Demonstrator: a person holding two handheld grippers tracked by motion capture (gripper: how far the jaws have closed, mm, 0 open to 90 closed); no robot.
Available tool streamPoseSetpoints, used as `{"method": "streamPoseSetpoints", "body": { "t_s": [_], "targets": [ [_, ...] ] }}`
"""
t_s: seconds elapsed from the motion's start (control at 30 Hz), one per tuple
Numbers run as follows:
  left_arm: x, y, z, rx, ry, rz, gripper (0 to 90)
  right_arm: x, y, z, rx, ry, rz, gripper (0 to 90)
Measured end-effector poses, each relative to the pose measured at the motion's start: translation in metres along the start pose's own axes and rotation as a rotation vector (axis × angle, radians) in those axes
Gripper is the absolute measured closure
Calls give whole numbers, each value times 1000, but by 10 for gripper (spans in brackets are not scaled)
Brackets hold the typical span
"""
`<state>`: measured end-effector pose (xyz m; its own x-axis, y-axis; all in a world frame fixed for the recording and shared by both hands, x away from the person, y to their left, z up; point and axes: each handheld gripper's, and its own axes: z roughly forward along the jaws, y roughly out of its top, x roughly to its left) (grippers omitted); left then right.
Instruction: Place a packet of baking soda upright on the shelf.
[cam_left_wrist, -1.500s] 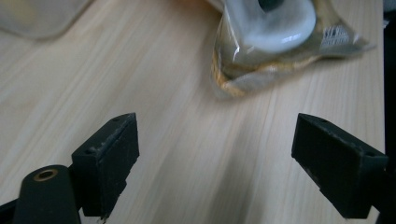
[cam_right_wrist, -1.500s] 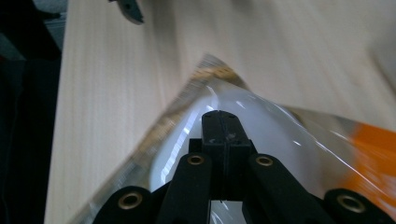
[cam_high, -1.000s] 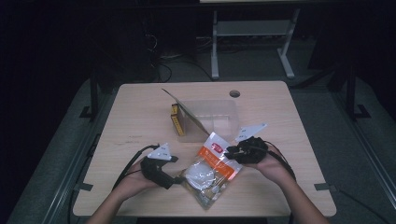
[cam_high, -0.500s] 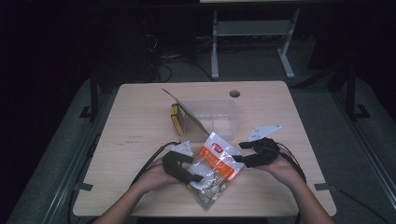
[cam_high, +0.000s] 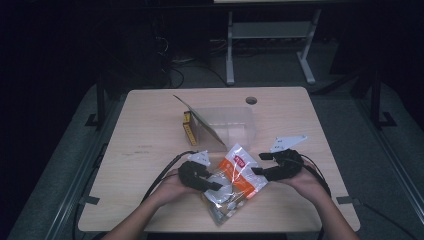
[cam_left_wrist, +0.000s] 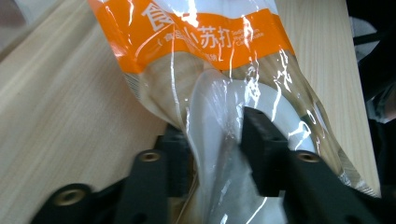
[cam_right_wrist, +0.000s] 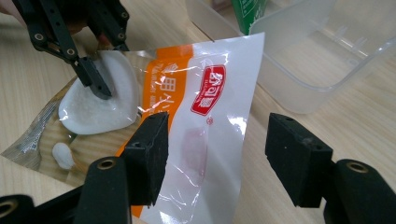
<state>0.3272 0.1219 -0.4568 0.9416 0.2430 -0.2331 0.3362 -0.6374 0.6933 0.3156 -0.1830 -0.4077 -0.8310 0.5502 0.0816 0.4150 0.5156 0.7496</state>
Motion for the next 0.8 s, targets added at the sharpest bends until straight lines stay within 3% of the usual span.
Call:
{"method": "streamPoseSetpoints", "body": {
  "t_s": [0.13, 0.27, 0.53, 0.57, 0.8],
  "targets": [
    [-3, 1, -1, 6, 23, 19, 753, -1, 0, 1, -8, 3, -1, 386],
    [-5, 2, -6, -6, 19, 25, 858, -1, 1, 0, -20, 11, -3, 388],
    [-12, 7, -17, -45, 17, 76, 891, -2, 3, -4, -55, 41, 12, 388],
    [-12, 8, -21, -45, 23, 98, 891, -2, 4, -4, -63, 44, 12, 387],
    [-15, 11, -50, -109, 51, 155, 892, -1, 8, -10, -128, 121, 22, 383]
  ]
}}
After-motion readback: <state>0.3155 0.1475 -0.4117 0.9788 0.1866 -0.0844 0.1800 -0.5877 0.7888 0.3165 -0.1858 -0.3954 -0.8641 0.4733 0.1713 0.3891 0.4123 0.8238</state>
